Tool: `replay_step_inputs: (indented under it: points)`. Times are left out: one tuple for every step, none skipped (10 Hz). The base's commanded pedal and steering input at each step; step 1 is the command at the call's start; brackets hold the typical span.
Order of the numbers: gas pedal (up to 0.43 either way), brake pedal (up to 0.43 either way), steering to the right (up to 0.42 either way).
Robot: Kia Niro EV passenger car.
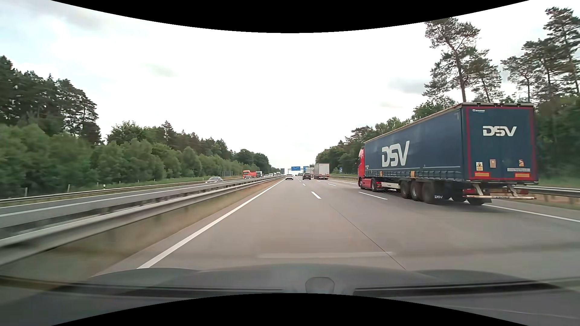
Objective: Follow the waypoints while adhering to traffic rules and regulations
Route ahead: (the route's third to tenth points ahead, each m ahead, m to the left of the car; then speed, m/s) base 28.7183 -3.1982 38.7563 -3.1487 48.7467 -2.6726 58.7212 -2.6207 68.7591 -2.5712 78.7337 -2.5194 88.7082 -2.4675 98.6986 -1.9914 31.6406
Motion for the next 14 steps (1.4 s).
replay_step_inputs:
  points:
    - [0.169, 0.000, 0.001]
    - [0.169, 0.000, 0.001]
    - [0.169, 0.000, 0.001]
    - [0.169, 0.000, 0.001]
    - [0.169, 0.000, 0.000]
    - [0.169, 0.000, 0.000]
    - [0.169, 0.000, 0.000]
    - [0.169, 0.000, 0.000]
    - [0.169, 0.000, -0.001]
    - [0.169, 0.000, -0.002]
    - [0.169, 0.000, -0.003]
    - [0.169, 0.000, -0.003]
    - [0.169, 0.000, -0.004]
    - [0.169, 0.000, -0.004]
